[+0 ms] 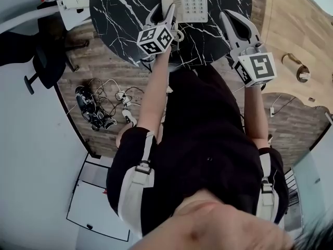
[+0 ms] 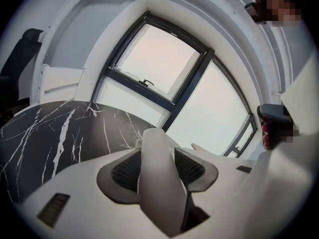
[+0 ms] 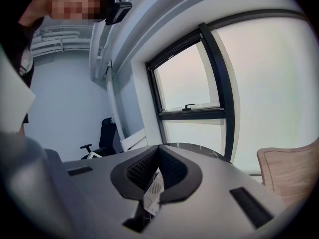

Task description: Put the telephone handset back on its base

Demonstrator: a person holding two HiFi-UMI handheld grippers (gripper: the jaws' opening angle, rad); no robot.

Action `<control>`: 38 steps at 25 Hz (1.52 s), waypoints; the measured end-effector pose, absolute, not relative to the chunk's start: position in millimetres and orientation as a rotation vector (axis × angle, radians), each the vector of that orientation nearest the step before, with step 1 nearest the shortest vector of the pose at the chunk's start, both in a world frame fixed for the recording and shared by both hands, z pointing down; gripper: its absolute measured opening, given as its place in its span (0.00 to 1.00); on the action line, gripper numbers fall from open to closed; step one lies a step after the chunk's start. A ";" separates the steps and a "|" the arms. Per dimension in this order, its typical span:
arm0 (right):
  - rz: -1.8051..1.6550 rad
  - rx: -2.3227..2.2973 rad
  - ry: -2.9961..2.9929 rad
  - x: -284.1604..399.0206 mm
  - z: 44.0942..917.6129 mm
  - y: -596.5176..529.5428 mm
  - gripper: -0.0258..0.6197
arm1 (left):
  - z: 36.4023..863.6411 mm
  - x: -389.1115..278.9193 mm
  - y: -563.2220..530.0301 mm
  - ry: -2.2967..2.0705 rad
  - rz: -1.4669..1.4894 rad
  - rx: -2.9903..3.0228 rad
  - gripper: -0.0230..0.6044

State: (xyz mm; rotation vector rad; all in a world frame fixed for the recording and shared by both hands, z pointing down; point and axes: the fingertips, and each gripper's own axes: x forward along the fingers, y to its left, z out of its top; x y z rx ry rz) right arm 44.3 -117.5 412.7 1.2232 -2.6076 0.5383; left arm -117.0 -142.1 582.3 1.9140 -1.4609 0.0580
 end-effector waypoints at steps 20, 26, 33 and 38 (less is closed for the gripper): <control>0.587 1.211 -2.575 54.1 425.8 -124.2 0.09 | 623.5 -109.9 -159.0 -1.533 0.289 1.870 0.39; 0.587 1.222 -2.580 60.2 426.3 -124.4 0.09 | 628.5 -105.3 -160.1 -1.540 0.361 1.880 0.39; 0.598 1.231 -2.577 61.4 430.8 -120.7 0.09 | 636.2 -104.5 -157.4 -1.560 0.403 1.882 0.39; 0.601 1.229 -2.570 65.8 433.1 -119.0 0.09 | 643.9 -101.0 -157.6 -1.581 0.420 1.885 0.39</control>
